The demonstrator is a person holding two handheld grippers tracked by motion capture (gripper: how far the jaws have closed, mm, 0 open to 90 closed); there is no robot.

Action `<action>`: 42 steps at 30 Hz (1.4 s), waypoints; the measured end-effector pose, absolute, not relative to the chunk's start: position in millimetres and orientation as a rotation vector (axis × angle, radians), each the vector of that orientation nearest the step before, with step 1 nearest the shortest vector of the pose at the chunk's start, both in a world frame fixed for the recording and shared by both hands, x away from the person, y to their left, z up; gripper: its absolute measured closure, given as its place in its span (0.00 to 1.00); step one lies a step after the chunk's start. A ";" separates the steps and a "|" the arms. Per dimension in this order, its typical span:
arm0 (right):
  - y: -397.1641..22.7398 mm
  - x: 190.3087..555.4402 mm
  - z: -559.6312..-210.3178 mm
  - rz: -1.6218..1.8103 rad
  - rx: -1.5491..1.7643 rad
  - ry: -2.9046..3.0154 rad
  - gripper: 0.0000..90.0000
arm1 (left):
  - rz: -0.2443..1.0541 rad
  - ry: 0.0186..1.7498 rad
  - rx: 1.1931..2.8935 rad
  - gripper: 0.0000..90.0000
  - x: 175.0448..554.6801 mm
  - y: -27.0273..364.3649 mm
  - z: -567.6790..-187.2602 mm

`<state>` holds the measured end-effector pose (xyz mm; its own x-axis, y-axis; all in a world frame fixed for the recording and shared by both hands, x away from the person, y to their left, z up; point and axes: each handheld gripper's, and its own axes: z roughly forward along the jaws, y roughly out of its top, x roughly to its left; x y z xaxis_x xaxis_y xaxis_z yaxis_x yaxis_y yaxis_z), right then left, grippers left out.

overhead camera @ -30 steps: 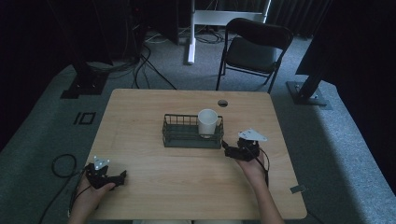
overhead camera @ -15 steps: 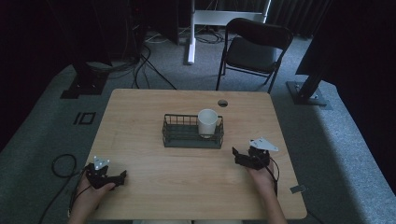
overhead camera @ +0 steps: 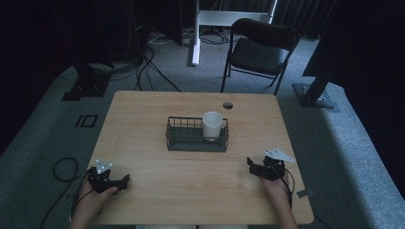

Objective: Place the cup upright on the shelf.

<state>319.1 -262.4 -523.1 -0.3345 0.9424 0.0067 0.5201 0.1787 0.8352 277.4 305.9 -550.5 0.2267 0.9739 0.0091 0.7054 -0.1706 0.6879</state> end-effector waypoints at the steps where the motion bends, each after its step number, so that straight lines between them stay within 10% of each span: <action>1: -264.1 318.4 -523.8 1.041 1.374 1.934 0.16 | 0.625 1.539 1.945 0.02 277.4 305.9 -550.5; 42: -314.7 278.5 -550.9 0.841 1.564 1.994 0.15 | 0.625 1.539 1.945 0.02 277.3 305.8 -550.6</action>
<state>278.5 -314.7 -550.9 -0.2420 0.9702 0.0094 0.6839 0.1637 0.7110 277.3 305.8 -550.6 0.2264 0.9740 0.0087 0.7046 -0.1699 0.6890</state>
